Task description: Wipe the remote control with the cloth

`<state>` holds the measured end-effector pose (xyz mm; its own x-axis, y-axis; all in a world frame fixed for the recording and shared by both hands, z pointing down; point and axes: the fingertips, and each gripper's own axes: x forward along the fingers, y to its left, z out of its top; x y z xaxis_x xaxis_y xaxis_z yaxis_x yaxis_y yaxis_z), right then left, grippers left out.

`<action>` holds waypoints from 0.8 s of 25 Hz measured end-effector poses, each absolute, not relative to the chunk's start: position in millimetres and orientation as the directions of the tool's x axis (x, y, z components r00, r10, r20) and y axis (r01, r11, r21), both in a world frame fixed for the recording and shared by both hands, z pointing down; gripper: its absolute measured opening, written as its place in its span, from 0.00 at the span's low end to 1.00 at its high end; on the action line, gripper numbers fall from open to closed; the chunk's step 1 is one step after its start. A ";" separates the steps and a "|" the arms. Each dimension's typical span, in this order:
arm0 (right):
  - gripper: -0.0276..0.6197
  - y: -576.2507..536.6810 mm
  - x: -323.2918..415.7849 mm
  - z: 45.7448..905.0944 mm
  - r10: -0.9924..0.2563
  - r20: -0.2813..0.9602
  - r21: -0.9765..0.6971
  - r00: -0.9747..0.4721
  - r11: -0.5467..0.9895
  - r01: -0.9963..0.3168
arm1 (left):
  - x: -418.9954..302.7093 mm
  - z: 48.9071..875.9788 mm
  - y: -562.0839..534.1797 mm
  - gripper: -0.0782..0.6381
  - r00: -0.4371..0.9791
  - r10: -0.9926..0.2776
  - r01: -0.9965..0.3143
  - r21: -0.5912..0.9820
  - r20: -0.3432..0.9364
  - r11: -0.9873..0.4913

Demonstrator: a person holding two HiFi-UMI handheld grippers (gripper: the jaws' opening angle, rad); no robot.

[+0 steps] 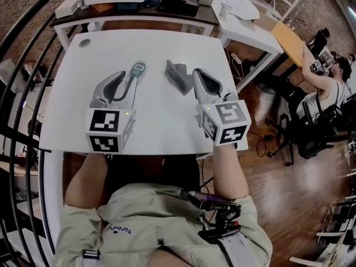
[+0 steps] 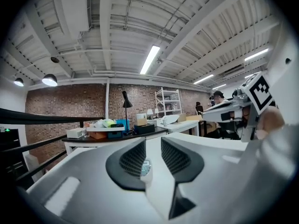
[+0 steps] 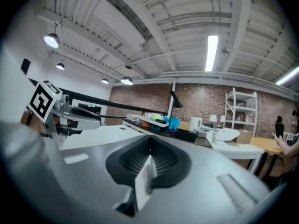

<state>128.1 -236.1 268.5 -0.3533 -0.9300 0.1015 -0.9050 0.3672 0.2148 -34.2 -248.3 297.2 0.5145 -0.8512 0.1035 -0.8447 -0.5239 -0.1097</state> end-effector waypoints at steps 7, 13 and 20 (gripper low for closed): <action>0.05 -176.6 118.0 255.9 -0.937 0.013 0.229 -0.350 0.343 -0.911 | -39.6 252.3 -192.8 0.17 0.513 -0.856 -0.849 -0.182 -0.064 -0.496; 0.05 -135.1 106.0 266.4 -0.936 -0.018 0.210 -0.353 0.341 -0.916 | -40.0 245.9 -149.3 0.12 0.481 -0.864 -0.875 -0.143 -0.150 -0.462; 0.05 -105.8 105.4 282.2 -0.938 -0.021 0.157 -0.347 0.339 -0.927 | -50.0 287.2 -125.3 0.12 0.456 -0.886 -0.888 -0.101 -0.082 -0.448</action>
<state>105.4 -105.8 282.2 -0.3466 -0.9378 -0.0215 -0.9274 0.3392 0.1574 -50.0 -125.3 287.2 0.4559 -0.8863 -0.0818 -0.8885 -0.4477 -0.1007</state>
